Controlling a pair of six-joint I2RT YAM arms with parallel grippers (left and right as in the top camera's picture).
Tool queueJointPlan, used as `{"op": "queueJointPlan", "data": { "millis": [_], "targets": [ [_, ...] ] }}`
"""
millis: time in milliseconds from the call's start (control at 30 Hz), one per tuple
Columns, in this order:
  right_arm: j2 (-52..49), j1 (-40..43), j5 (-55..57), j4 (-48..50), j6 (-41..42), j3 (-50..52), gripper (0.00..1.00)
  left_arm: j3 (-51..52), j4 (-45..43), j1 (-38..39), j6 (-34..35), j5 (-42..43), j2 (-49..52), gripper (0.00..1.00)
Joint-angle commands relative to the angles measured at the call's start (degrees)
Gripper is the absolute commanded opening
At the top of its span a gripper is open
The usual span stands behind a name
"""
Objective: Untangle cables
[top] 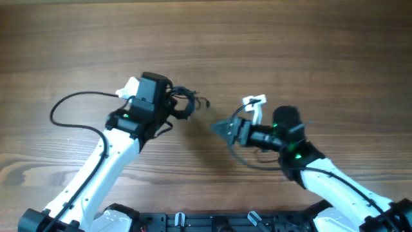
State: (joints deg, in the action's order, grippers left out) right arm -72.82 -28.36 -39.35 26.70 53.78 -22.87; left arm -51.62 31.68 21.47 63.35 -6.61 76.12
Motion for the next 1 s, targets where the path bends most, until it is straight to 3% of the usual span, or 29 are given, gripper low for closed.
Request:
{"op": "queueJointPlan", "data": {
  "millis": [0,33,67,100,133,167,200,267,367,467,533,567,633,733,867,933,967],
  "targets": [
    [-0.9,-5.0,17.0,1.5,-5.7,-0.5,0.30,-0.7,-0.3,5.6,-7.7,-2.0,-0.3,0.04],
    [-0.9,-5.4,17.2,2.1,-5.7,-0.5,0.26,-0.7,-0.4,6.6,-7.7,-2.4,-0.3,0.04],
    [-0.9,-5.5,17.1,2.4,-5.4,-0.5,0.30,-0.7,-0.5,7.7,-7.6,-3.0,-0.3,0.04],
    [-0.9,-5.5,17.2,2.4,-5.4,-0.5,0.38,-0.7,-0.5,8.7,-7.6,-3.2,-0.3,0.04],
    [-0.9,-5.5,17.6,2.4,-5.4,-0.5,0.57,-0.7,-0.6,9.4,-7.6,-3.1,-0.3,0.04],
    [-0.9,-5.5,17.8,2.4,-5.4,-0.5,0.65,-0.7,-0.6,10.2,-7.6,-3.1,-0.3,0.04],
    [-0.9,-5.5,18.6,2.1,-5.4,-0.5,0.70,-0.7,-0.6,10.9,-7.5,-3.1,-0.3,0.04],
    [-0.9,-5.5,20.0,1.9,-5.0,-0.5,0.72,-0.7,-1.0,12.3,-7.4,-3.1,-0.3,0.04],
    [-0.9,-5.5,23.2,0.4,-1.9,-0.5,0.61,-0.7,-3.0,14.5,-7.2,-2.2,-0.3,0.04],
    [-0.9,-5.5,25.9,-3.0,-1.1,-0.5,0.37,-0.7,-4.2,15.1,-5.8,1.3,-0.4,0.04],
    [-0.9,-5.4,26.4,-3.2,-1.1,-0.5,0.12,-0.7,-4.2,15.0,-4.4,2.8,-0.4,0.04],
    [-0.9,-5.1,28.1,-3.7,-1.3,-0.5,0.05,-0.9,-4.2,14.4,-4.4,6.7,-0.8,0.04],
    [-0.9,-5.0,28.6,-3.7,-4.1,-0.5,0.04,-1.6,-4.7,11.2,-4.4,15.1,-2.0,0.04],
    [-0.9,-5.0,26.9,-4.9,-8.1,-0.5,0.05,-1.8,-13.6,0.7,0.2,36.0,-3.0,0.04],
    [-0.9,-5.1,18.8,-4.7,-10.4,-0.4,0.04,-1.7,-15.8,-9.4,12.0,38.3,-2.9,0.04],
    [-0.9,-5.0,17.5,-4.4,-10.4,-0.4,0.05,-1.7,-15.6,-11.0,11.3,38.1,-2.9,0.04],
    [-0.9,-5.0,17.4,-3.5,-10.3,-0.4,0.05,-1.7,-15.6,-11.0,8.3,38.1,-2.7,0.12]
  ]
}}
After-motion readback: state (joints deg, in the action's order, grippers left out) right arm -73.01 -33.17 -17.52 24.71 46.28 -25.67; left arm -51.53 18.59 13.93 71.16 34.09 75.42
